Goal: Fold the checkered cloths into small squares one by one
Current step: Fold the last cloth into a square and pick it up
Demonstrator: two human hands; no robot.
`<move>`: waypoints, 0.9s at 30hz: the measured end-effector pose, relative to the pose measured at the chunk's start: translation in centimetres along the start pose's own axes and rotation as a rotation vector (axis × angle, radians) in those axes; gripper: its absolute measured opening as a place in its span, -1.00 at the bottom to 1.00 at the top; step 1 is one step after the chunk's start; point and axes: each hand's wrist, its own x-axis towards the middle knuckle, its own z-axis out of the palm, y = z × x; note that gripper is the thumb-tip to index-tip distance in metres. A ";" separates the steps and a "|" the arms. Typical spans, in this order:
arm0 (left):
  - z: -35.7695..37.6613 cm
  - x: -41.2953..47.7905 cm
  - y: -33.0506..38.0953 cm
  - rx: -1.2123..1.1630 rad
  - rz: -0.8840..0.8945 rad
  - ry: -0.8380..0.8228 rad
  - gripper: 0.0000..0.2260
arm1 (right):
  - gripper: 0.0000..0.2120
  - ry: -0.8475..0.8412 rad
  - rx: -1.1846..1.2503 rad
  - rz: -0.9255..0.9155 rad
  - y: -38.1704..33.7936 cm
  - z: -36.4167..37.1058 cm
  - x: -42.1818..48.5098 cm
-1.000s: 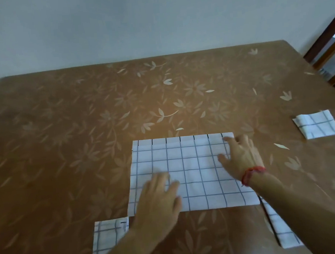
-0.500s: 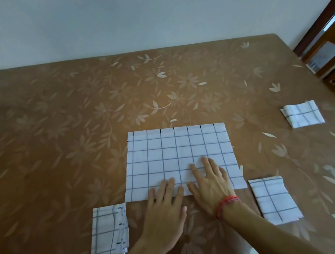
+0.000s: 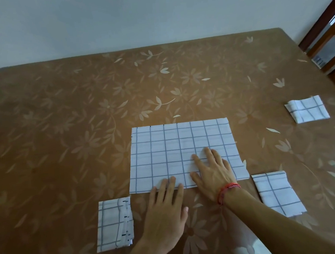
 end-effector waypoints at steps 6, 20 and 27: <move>-0.1 -0.2 -0.3 0.001 -0.007 -0.004 -0.50 | -0.41 0.021 0.012 -0.043 -0.8 -0.5 -1.1; 0.1 -1.6 -1.0 -0.016 0.038 0.079 -0.48 | -0.42 0.097 0.010 -0.263 -4.5 3.2 -6.2; -0.5 -1.8 -1.5 -0.031 0.023 0.071 -0.54 | -0.49 0.060 -0.053 -0.212 -4.0 2.5 -7.7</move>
